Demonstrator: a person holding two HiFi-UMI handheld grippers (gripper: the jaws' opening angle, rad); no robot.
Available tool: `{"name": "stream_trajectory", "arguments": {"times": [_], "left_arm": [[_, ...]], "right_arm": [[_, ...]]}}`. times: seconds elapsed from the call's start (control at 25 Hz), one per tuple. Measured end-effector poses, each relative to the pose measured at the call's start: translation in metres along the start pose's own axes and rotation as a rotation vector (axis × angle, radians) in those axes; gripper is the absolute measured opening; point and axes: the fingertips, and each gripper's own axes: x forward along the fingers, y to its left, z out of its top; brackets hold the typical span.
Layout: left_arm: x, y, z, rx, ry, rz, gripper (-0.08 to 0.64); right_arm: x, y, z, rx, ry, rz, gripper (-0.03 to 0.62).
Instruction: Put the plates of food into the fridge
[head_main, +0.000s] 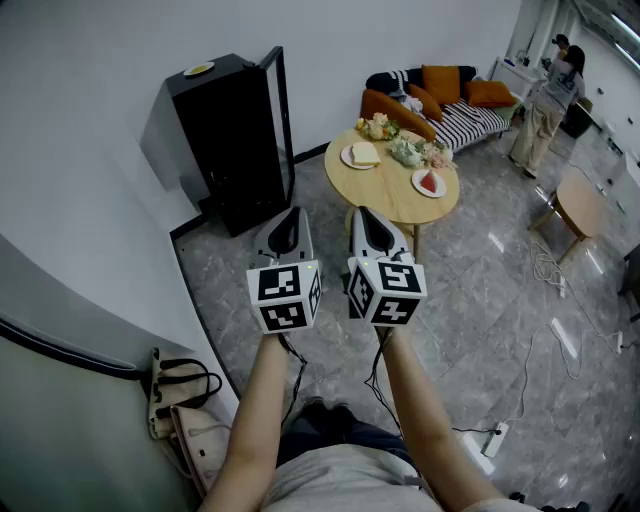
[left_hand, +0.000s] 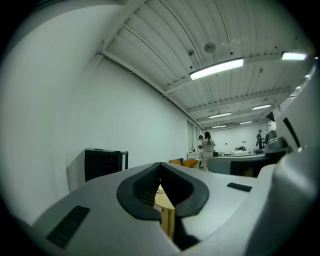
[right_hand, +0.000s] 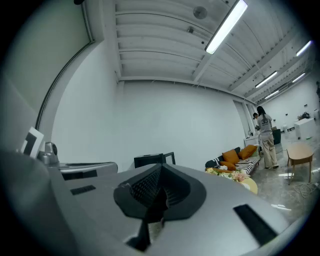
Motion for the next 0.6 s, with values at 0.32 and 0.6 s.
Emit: {"name": "stream_trajectory", "arguments": {"times": [0.32, 0.6], "left_arm": [[0.0003, -0.0008, -0.0018, -0.003, 0.002, 0.005, 0.008], [-0.0005, -0.0023, -0.0020, -0.002, 0.002, 0.009, 0.008]], "right_arm": [[-0.0016, -0.0052, -0.0026, 0.010, 0.009, -0.004, 0.012], [-0.0043, -0.0071, 0.0003, 0.011, -0.003, 0.000, 0.014]]}}
